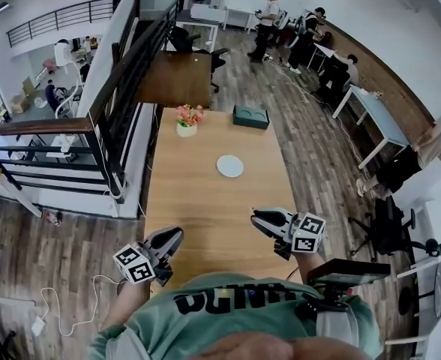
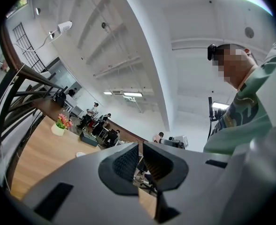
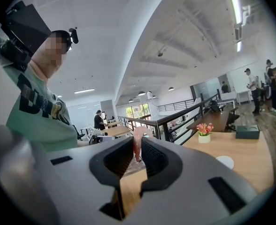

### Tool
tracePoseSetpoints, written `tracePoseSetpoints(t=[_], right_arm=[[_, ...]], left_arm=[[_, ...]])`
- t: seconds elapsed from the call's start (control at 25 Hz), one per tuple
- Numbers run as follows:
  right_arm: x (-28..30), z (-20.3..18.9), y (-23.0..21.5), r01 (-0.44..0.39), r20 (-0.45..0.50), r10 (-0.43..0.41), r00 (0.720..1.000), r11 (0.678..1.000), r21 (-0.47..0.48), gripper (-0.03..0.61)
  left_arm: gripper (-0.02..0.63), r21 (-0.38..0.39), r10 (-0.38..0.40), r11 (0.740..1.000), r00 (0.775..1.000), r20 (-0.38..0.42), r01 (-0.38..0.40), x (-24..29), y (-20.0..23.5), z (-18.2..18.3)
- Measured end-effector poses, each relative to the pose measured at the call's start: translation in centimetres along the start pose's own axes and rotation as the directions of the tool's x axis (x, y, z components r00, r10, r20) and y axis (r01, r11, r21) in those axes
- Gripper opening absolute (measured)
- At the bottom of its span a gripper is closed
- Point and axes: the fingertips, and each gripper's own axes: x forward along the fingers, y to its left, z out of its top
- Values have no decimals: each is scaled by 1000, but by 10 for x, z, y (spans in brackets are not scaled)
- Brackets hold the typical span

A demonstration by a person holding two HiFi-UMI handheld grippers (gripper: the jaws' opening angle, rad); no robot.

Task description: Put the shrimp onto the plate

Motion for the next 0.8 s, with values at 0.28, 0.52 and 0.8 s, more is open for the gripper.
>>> tracePoseSetpoints(t=[0.28, 0.52, 0.8], right_arm=[[-49, -17, -55, -81, 26, 80, 996, 996, 32, 51], [-99, -16, -115, -124, 92, 119, 989, 991, 52, 51], [-111, -41, -156, -38, 142, 21, 990, 992, 118, 51]], left_arm=[[32, 12, 87, 996, 996, -5, -87, 61, -19, -25], [32, -18, 153, 988, 987, -57, -154, 125, -47, -58], [32, -3, 128, 991, 980, -149, -130, 164, -7, -53]])
